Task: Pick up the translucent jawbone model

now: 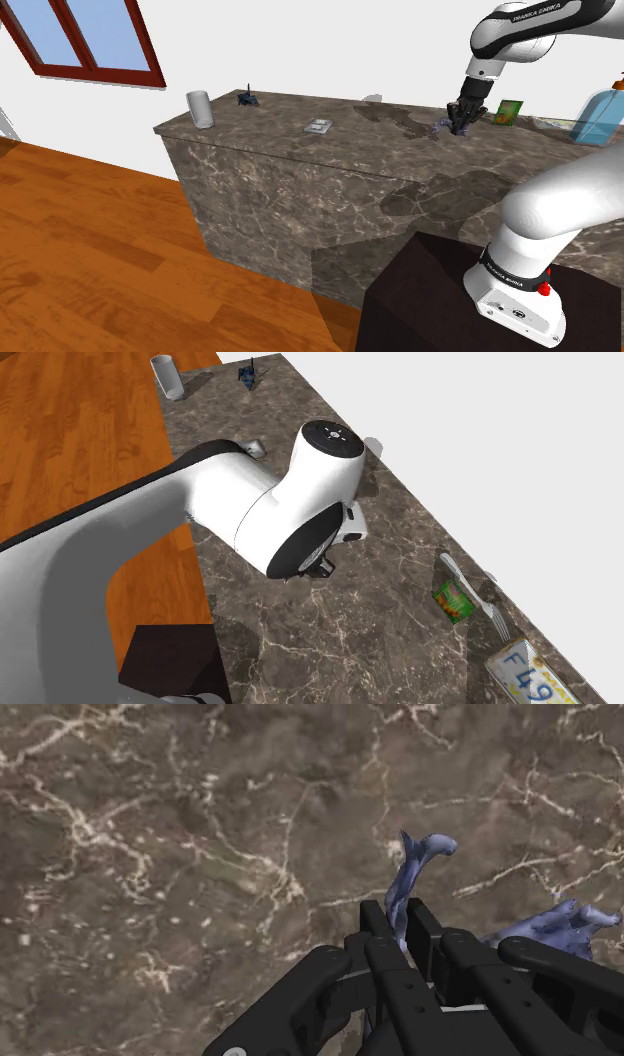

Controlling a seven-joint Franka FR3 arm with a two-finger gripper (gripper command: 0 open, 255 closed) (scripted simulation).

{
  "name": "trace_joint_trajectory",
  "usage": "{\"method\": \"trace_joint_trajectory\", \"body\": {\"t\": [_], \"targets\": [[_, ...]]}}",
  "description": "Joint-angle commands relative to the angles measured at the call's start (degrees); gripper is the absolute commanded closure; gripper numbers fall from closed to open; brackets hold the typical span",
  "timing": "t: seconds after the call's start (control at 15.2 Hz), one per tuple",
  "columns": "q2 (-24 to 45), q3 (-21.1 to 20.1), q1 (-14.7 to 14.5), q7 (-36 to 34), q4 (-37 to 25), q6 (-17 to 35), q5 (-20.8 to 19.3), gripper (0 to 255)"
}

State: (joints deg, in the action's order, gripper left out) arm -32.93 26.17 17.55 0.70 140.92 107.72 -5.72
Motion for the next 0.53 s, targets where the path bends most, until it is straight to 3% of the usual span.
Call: {"method": "trace_joint_trajectory", "body": {"t": [0.0,0.46], "targets": [[-0.41,-0.38,-0.04,-0.26,-1.30,-1.72,0.12,255],[-0.91,-1.13,-0.21,-0.71,-4.87,-5.75,0.47,255]]}}
